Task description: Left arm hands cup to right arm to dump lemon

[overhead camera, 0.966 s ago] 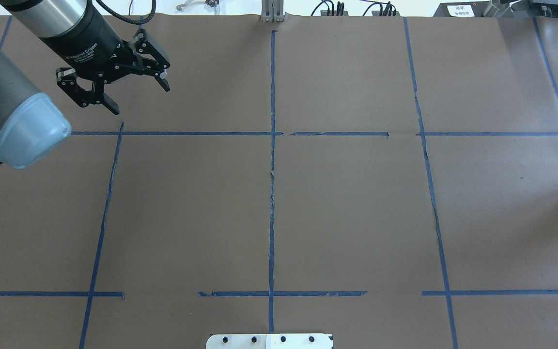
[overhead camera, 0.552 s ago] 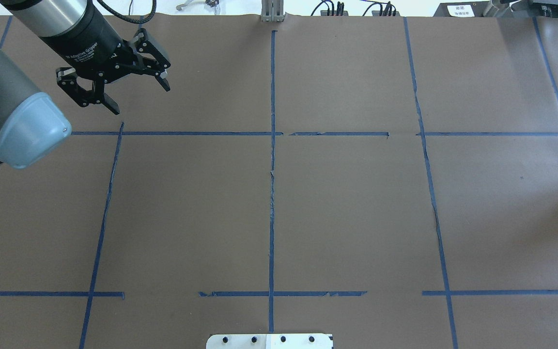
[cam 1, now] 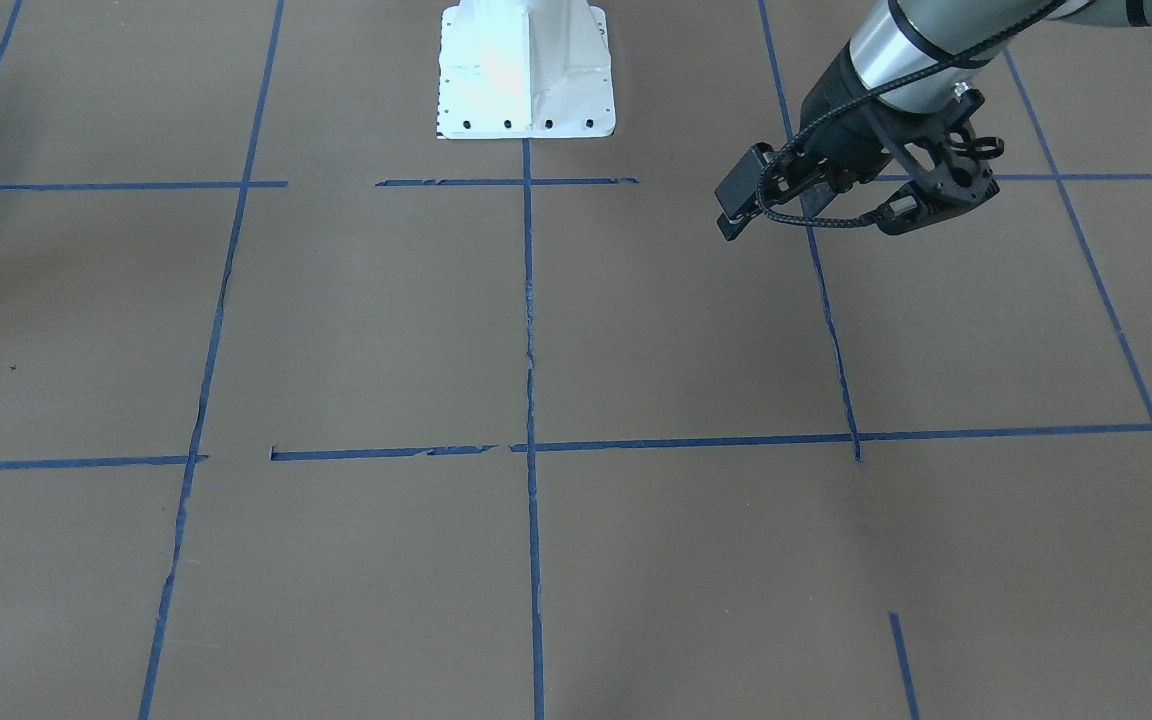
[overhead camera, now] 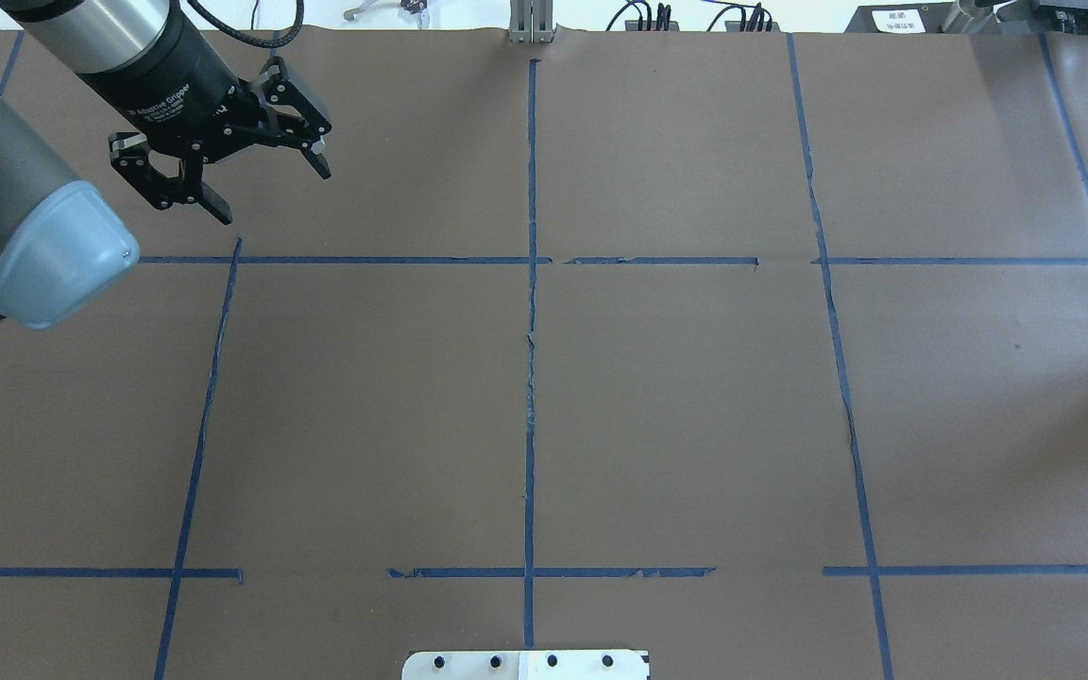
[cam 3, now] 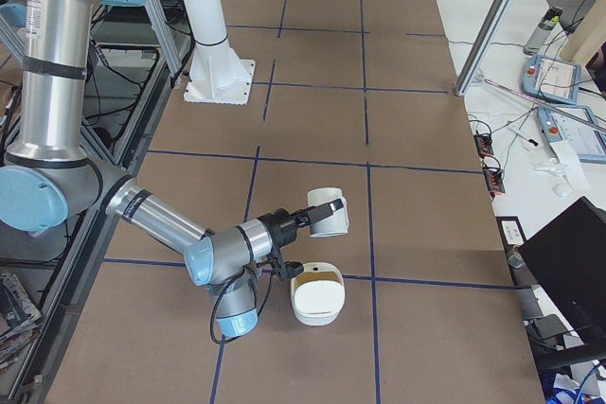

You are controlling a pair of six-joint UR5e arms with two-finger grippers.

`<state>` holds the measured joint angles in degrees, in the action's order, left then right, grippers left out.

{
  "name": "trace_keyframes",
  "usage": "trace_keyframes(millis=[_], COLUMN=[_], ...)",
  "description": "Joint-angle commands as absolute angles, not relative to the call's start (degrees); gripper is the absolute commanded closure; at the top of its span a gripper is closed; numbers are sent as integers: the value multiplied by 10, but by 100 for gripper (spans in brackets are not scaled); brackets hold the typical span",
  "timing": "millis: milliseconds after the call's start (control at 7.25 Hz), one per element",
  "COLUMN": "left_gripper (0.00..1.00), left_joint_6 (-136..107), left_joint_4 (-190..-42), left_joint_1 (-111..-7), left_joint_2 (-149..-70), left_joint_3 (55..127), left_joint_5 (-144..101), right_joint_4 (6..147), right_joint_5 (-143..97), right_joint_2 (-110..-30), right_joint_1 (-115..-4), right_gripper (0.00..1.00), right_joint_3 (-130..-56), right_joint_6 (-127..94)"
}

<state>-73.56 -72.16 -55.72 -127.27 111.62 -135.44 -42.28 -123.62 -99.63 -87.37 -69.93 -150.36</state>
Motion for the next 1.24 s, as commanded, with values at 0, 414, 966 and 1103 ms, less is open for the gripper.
trace_keyframes(millis=[0,414,966,1103], left_gripper=[0,0,0,0], left_joint_6=[-736,-736,-735,-735], left_joint_4=[-721,-722,-723,-723], left_joint_1=[-557,-557,-556,-555], left_joint_2=[-1272,-1273,-1286,-1289], left_joint_3=[1117,1116,1105,1100], left_joint_5=[-1354,-1354,-1345,-1343], right_joint_4=[-316,-195,-63,-42], right_joint_5=[-1257,-1253,-1154,-1089], right_joint_2=[-996,-984,-908,-892], right_joint_1=[-866,-823,-731,-689], right_gripper=[61,62,60,59], right_joint_3=[-753,-794,-798,-802], right_joint_6=[-1351,-1119,-815,-742])
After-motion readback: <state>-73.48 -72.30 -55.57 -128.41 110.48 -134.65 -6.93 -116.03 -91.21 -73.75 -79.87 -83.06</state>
